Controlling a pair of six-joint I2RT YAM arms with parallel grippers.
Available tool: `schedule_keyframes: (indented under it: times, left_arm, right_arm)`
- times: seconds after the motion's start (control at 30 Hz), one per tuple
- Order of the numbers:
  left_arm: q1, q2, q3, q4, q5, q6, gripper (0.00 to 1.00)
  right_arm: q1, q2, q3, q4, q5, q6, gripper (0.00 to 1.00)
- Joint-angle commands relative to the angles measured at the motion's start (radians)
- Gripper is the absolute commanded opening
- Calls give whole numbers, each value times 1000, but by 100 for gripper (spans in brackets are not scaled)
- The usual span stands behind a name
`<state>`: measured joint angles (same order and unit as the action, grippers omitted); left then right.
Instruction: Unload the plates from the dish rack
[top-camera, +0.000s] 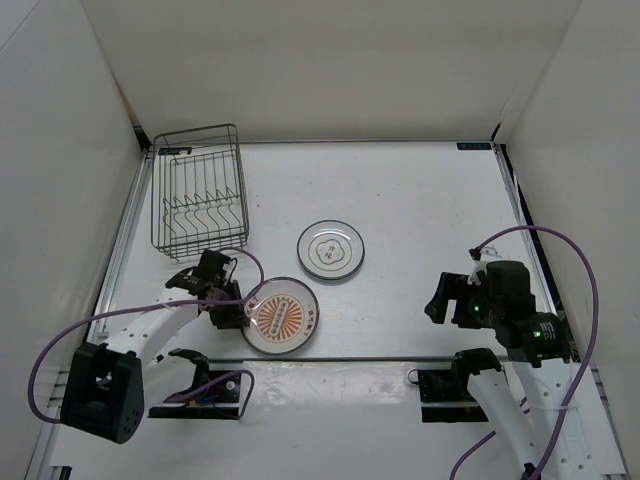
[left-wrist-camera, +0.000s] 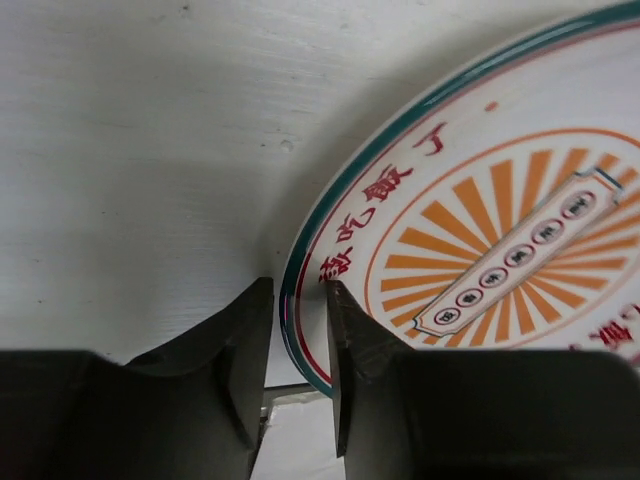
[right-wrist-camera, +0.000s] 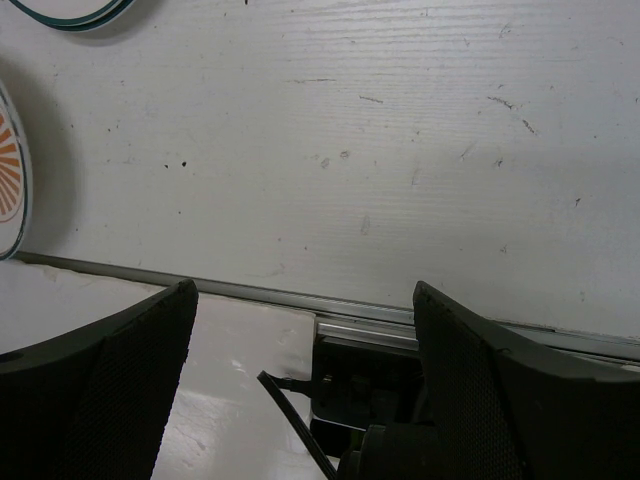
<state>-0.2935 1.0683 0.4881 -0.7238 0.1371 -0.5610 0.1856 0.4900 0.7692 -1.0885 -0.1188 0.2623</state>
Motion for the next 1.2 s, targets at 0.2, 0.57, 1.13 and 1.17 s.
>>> schedule_keyframes:
  times: [0.2, 0.57, 1.13, 1.17]
  left_arm:
    - [-4, 9, 24, -47, -102, 21, 73]
    - [-13, -45, 294, -224, -68, 107, 100]
    - [-18, -489, 201, -301, -132, 388, 100]
    - [-19, -504, 192, -301, -134, 403, 100]
  right_arm:
    - [3, -7, -8, 35, -7, 6, 90]
    - [0, 2, -4, 33, -1, 9, 90]
    - [2, 265, 140, -31, -87, -58, 90]
    - [0, 266, 133, -25, -93, -58, 90]
